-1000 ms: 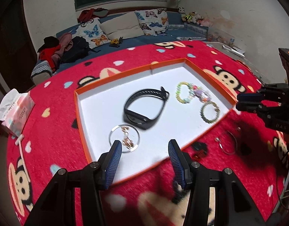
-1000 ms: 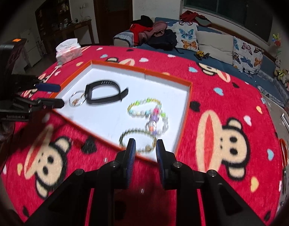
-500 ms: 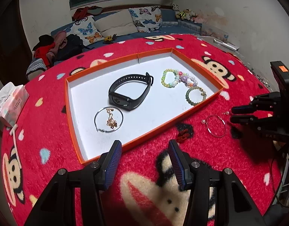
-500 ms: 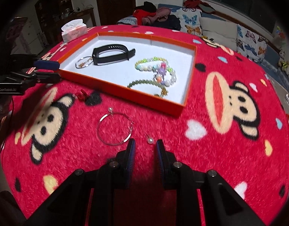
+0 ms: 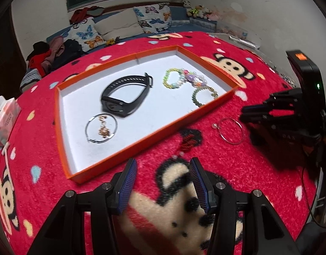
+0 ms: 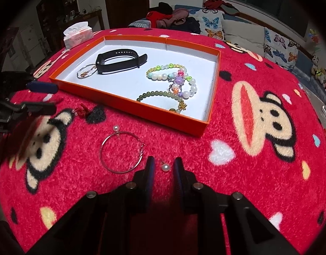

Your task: Organize jewelry

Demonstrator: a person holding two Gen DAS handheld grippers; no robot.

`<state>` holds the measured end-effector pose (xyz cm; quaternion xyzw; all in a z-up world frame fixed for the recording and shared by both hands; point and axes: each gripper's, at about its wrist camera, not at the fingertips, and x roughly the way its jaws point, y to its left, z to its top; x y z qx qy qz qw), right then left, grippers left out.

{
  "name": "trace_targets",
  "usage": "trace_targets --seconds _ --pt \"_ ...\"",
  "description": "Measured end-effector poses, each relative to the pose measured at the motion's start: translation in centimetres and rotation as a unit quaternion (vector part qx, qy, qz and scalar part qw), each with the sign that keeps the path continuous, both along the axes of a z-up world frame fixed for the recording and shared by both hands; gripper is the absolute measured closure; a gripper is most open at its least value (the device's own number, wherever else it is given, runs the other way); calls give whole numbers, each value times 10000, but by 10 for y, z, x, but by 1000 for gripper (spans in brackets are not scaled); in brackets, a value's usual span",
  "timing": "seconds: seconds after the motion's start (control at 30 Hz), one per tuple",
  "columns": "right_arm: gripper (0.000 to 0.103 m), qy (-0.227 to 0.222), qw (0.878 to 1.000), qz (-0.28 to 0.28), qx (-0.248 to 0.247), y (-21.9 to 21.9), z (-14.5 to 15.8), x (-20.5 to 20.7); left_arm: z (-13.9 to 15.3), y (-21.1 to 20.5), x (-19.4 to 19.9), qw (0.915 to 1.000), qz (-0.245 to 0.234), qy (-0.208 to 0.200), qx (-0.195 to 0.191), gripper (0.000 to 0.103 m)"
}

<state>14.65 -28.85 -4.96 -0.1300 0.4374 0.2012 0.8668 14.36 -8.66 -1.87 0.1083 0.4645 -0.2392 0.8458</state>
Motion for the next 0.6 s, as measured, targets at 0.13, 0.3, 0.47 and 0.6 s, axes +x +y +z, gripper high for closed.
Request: trace_targets --seconds 0.13,0.3,0.47,0.6 --pt "91 -68 9999 -14 -92 2 0 1 -7 -11 1 9999 -126 51 27 48" --pt "93 -86 9999 -6 -90 2 0 -2 -12 -25 4 9995 -296 70 61 48" --pt "93 -79 10000 -14 -39 -1 1 -3 -13 -38 9 9989 -446 -66 149 49" --pt "93 -81 10000 -6 -23 -1 2 -4 -15 -47 17 9983 -556 -92 180 60"
